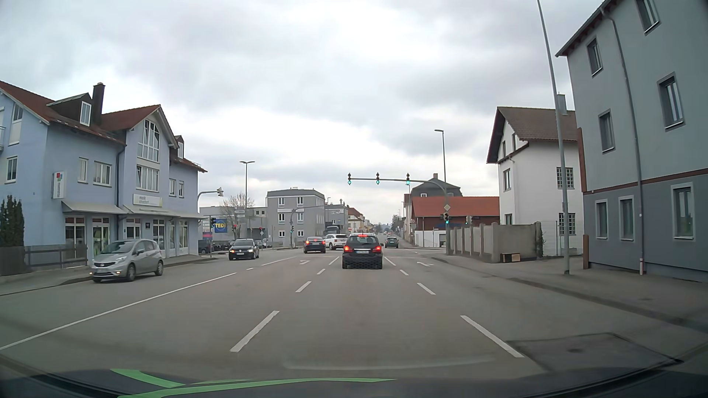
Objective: Follow the waypoints while adhering to traffic rules and regulations
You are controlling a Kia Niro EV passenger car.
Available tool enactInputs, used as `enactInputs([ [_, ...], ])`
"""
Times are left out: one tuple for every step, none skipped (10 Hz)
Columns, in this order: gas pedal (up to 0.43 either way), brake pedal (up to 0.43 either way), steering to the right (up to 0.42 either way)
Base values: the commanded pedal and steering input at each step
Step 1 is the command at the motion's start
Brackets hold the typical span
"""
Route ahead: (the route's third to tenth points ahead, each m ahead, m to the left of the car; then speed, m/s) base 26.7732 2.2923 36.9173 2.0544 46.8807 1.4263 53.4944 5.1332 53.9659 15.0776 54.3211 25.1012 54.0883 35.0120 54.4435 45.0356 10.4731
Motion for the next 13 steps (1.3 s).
enactInputs([
  [0.15, 0.0, 0.007],
  [0.098, 0.0, 0.007],
  [0.079, 0.0, 0.007],
  [0.067, 0.0, 0.007],
  [0.0, 0.0, 0.007],
  [0.0, 0.0, 0.007],
  [0.0, 0.0, 0.007],
  [0.0, 0.0, 0.007],
  [0.0, 0.0, 0.007],
  [0.0, 0.0, 0.007],
  [0.0, 0.0, 0.007],
  [0.0, 0.0, 0.007],
  [0.0, 0.0, 0.007],
])
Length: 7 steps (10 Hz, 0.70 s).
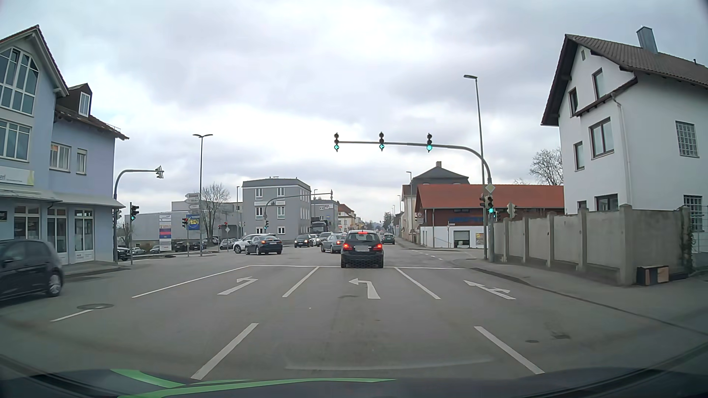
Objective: Follow the waypoints while adhering to traffic rules and regulations
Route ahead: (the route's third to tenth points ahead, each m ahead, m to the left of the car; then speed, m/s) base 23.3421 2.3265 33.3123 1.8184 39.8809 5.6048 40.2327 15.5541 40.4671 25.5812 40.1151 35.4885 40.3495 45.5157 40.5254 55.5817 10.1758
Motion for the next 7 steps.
enactInputs([
  [0.0, 0.0, 0.006],
  [0.0, 0.0, 0.006],
  [0.0, 0.0, 0.007],
  [0.0, 0.0, 0.006],
  [0.0, 0.0, 0.006],
  [0.0, 0.0, 0.007],
  [0.0, 0.0, 0.006],
])
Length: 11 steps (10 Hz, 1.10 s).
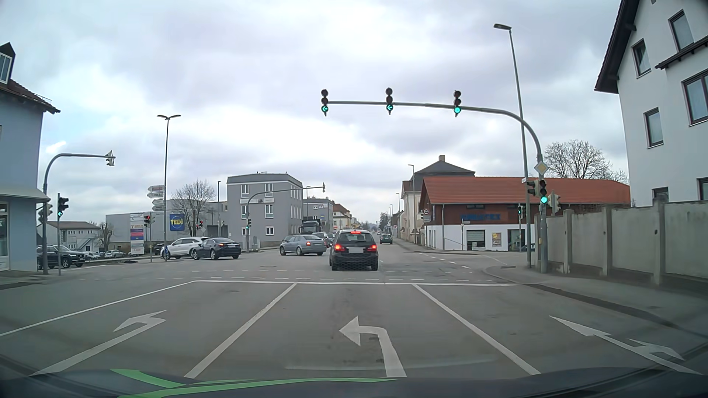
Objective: Follow the waypoints while adhering to traffic rules and regulations
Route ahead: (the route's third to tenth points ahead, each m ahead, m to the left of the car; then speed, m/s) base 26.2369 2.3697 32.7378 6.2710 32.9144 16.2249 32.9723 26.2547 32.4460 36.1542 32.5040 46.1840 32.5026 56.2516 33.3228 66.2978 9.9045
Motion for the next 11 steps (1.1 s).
enactInputs([
  [0.0, 0.0, 0.006],
  [0.0, 0.0, 0.006],
  [0.0, 0.043, 0.006],
  [0.0, 0.079, 0.006],
  [0.0, 0.098, 0.006],
  [0.0, 0.104, 0.006],
  [0.0, 0.116, 0.006],
  [0.0, 0.122, 0.006],
  [0.0, 0.128, 0.005],
  [0.0, 0.128, 0.005],
  [0.0, 0.134, 0.003],
])
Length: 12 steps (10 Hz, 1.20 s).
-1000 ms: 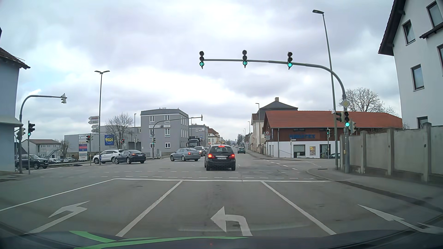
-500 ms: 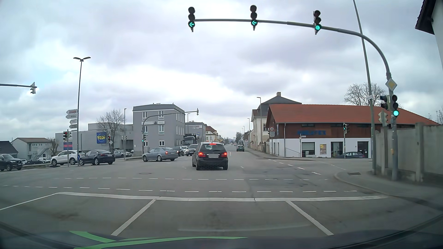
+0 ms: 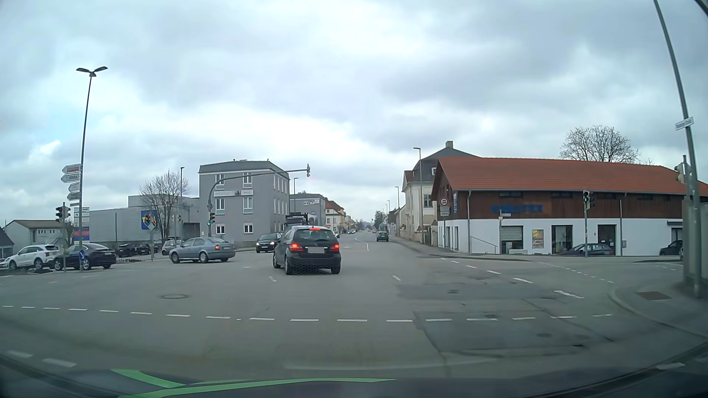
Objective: Follow the waypoints while adhering to traffic rules and regulations
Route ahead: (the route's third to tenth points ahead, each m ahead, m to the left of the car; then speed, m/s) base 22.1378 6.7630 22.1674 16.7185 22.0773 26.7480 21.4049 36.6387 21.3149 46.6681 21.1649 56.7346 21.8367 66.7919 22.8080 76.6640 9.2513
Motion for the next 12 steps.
enactInputs([
  [0.0, 0.14, -0.001],
  [0.0, 0.146, -0.005],
  [0.0, 0.146, -0.009],
  [0.0, 0.146, -0.013],
  [0.0, 0.146, -0.021],
  [0.0, 0.146, -0.036],
  [0.0, 0.146, -0.051],
  [0.0, 0.152, -0.062],
  [0.0, 0.152, -0.075],
  [0.0, 0.152, -0.089],
  [0.0, 0.152, -0.103],
  [0.0, 0.152, -0.115],
])
